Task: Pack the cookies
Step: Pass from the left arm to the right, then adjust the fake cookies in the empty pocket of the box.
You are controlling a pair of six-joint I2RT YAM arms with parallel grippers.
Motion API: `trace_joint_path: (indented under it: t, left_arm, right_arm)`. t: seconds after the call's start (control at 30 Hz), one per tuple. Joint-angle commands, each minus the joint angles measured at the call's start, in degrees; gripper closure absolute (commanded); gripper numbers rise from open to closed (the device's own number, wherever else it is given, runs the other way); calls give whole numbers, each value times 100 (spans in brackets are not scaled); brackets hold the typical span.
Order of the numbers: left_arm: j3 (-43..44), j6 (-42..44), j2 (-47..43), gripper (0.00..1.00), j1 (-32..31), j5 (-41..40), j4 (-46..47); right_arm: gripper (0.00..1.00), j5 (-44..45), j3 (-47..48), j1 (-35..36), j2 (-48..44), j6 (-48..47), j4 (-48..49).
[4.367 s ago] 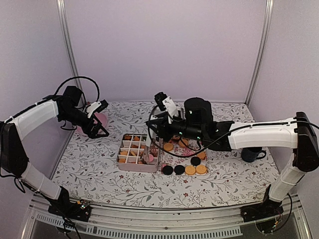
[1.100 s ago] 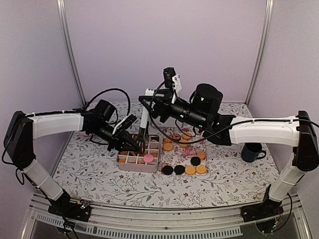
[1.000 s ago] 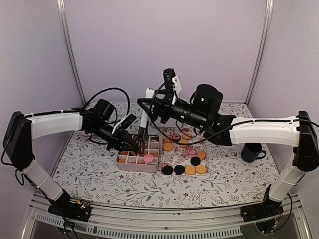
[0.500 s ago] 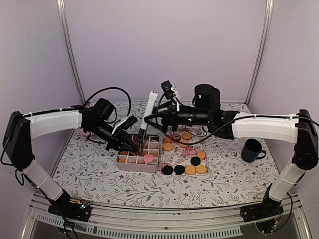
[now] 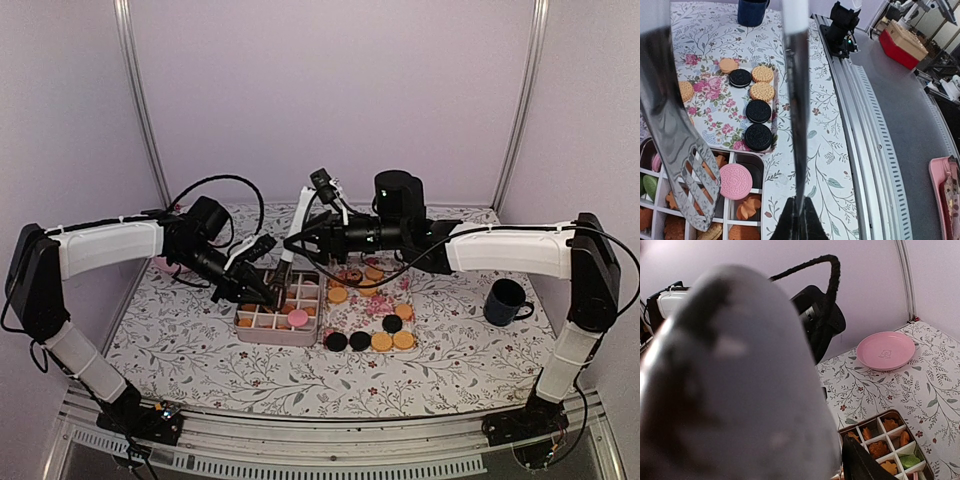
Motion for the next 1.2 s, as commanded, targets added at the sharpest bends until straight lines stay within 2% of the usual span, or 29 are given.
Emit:
trace_joint_path:
  t: [0.0, 0.1, 0.13, 0.17, 0.27, 0.33, 0.4, 0.6, 1.17]
  left_arm:
    - [73, 163, -207, 100, 8, -35, 46]
    - [12, 91, -222, 98, 8, -220, 130]
    - [-5, -2, -227, 89, 8, -327, 206]
    - [-13, -116, -236, 74, 16, -481, 277]
    - [-93, -369, -294, 40, 119, -911, 451]
    - [-143, -428, -347, 25, 312, -992, 474]
    - [-139, -429, -372, 17, 578, -956, 401]
    - [-218, -237, -484, 14, 1267, -839, 161]
    - [-558, -131, -767, 14, 1972, -1148, 73]
  right_arm:
    - [48, 2, 114, 19, 18, 6, 75]
    - [52, 133, 47, 38, -38, -88, 91]
    - [52, 225, -18, 52, -72, -146, 102]
    - [52, 334, -82, 69, -115, -190, 113]
    - [53, 714, -322, 138, -226, -411, 105]
    - [53, 923, -451, 179, -281, -494, 106]
    - [53, 1128, -495, 232, -332, -590, 105]
    - [52, 1732, -614, 529, -294, -862, 123]
    - [55, 4520, -42, 1726, 303, -1984, 516]
